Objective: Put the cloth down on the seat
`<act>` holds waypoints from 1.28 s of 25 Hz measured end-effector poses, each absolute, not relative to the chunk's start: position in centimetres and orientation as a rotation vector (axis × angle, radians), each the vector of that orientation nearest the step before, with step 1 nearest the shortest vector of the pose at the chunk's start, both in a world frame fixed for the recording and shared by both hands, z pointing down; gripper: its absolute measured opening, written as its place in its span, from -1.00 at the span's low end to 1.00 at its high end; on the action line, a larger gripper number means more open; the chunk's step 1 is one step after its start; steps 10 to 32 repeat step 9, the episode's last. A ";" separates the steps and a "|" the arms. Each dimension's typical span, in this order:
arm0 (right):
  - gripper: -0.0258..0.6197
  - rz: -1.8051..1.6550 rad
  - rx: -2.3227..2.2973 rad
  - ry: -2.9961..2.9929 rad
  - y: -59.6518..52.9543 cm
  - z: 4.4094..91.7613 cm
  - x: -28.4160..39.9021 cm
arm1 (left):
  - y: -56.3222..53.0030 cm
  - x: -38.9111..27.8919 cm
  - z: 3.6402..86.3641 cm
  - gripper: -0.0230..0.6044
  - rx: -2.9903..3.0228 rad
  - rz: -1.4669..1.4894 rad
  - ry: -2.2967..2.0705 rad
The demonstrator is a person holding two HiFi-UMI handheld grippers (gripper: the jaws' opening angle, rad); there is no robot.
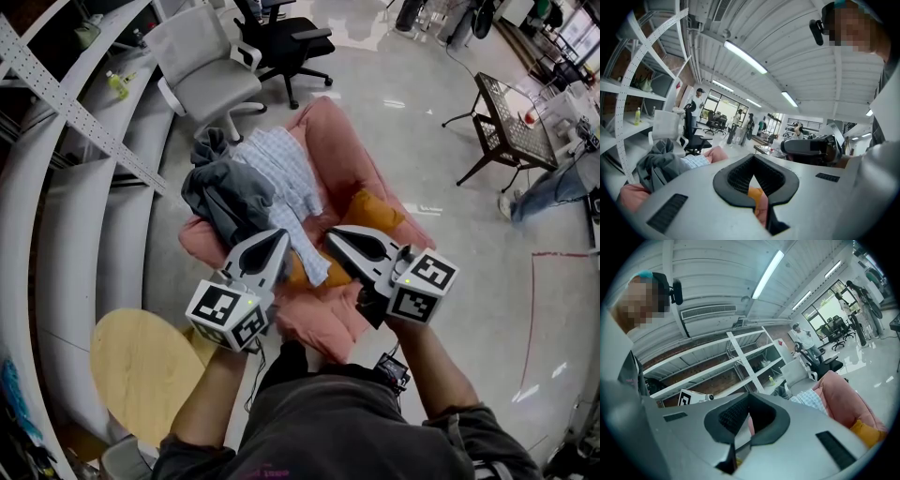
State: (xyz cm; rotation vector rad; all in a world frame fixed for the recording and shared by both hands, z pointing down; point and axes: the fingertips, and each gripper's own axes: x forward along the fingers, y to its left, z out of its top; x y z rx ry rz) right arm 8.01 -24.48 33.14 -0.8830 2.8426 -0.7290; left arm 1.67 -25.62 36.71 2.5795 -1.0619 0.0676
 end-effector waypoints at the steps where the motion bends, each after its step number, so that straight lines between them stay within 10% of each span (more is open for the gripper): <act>1: -0.87 -0.732 -0.883 2.843 -24.5 33.3 8.0 | -25.7 1.7 36.8 -0.90 2.578 0.065 -1.061; 32: -0.87 -0.745 -0.889 2.849 -24.6 33.3 8.4 | -25.6 2.2 36.9 -0.90 2.586 0.089 -1.049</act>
